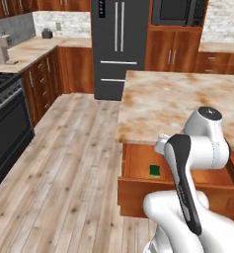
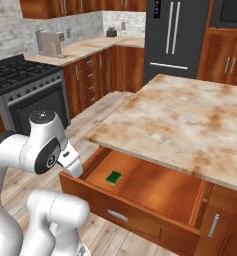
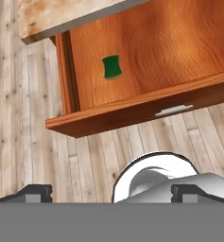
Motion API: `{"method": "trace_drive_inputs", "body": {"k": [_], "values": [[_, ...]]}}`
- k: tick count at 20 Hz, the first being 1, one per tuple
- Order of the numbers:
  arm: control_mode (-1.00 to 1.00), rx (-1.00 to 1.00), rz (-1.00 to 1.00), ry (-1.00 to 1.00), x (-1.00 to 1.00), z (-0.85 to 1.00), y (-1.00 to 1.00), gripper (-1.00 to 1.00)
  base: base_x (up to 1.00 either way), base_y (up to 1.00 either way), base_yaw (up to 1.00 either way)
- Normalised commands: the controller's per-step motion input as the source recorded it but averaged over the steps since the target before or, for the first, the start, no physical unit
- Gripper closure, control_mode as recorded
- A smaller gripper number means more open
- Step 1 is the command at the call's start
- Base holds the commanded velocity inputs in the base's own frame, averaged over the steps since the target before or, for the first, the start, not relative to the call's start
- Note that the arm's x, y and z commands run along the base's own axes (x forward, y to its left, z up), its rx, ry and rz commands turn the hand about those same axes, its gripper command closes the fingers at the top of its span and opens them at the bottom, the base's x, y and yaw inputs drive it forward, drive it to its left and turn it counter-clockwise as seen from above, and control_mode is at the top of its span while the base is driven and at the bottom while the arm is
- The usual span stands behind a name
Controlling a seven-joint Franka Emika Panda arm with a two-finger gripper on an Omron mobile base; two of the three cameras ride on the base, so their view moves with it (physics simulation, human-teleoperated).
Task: Restock the sink supplies by placing the sponge and soap dispenser on the counter and next to the sink. Make sure the soap dispenser is upright.
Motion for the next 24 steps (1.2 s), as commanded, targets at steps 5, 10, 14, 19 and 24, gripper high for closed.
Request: {"method": "trace_drive_inputs", "body": {"k": [5, 10, 14, 19, 24], "values": [[1.0, 0.0, 0.0, 0.0, 0.0, 0.0, 0.0, -1.0, 0.15, -0.3, 0.0], [1.0, 0.0, 0.0, 0.0, 0.0, 0.0, 0.0, -1.0, 0.41, -0.07, 0.0], [-1.0, 0.0, 0.0, 0.08, 0.17, -0.39, -0.12, -1.0, 0.07, -0.03, 0.0], [-1.0, 0.0, 0.07, 0.18, 0.36, -0.91, -0.59, -1.0, 0.0, 0.0, 0.0], [-1.0, 0.0, 0.03, 0.1, 0.61, -0.7, -0.1, -1.0, 0.0, 0.0, 0.0]]}}
